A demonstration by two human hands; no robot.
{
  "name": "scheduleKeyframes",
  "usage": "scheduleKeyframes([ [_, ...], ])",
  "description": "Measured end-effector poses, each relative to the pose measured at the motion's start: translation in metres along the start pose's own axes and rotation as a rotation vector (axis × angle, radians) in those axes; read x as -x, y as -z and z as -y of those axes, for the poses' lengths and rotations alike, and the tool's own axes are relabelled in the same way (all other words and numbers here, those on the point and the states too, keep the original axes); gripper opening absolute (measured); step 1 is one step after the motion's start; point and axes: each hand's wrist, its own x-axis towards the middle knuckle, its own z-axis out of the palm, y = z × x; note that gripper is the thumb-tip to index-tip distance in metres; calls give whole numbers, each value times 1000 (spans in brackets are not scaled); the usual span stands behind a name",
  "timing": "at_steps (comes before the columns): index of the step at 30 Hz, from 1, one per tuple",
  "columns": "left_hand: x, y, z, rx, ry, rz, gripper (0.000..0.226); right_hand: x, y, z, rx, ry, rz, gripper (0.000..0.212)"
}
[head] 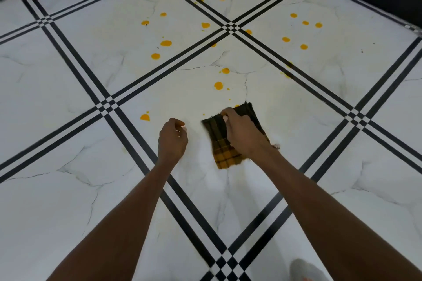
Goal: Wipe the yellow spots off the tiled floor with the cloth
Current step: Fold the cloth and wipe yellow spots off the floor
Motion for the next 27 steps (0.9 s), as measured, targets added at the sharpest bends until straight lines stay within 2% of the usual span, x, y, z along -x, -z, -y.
scheduleKeyframes([
  [3, -9, -2, 19, -253, -179, 32, 23, -17, -26, -31, 166, 81, -43, 37],
  [5, -13, -7, 28, -388, -280, 73, 32, -27, -44, -51, 314, 140, 28, 52],
  [7, -16, -13, 35, -481, -354, 75, 40, -27, -62, -65, 364, 184, 83, 60],
  [9, -20, -19, 43, -522, -386, 67, 48, -22, -75, -77, 386, 242, 46, 62],
  [14, -16, -28, 54, -563, -380, 50, 59, -39, -52, -103, 449, 238, -39, 63],
  [19, -15, -36, 51, -601, -340, 20, 64, -149, -25, -118, 454, 95, -86, 68],
  [22, -17, -35, 51, -603, -338, 19, 65, -220, -24, -94, 417, 6, -133, 68],
  [24, -18, -35, 51, -595, -338, 24, 65, -240, -34, -65, 418, 58, -132, 68],
  [27, -19, -35, 50, -565, -324, 23, 64, -196, -60, -33, 479, 359, -47, 66],
])
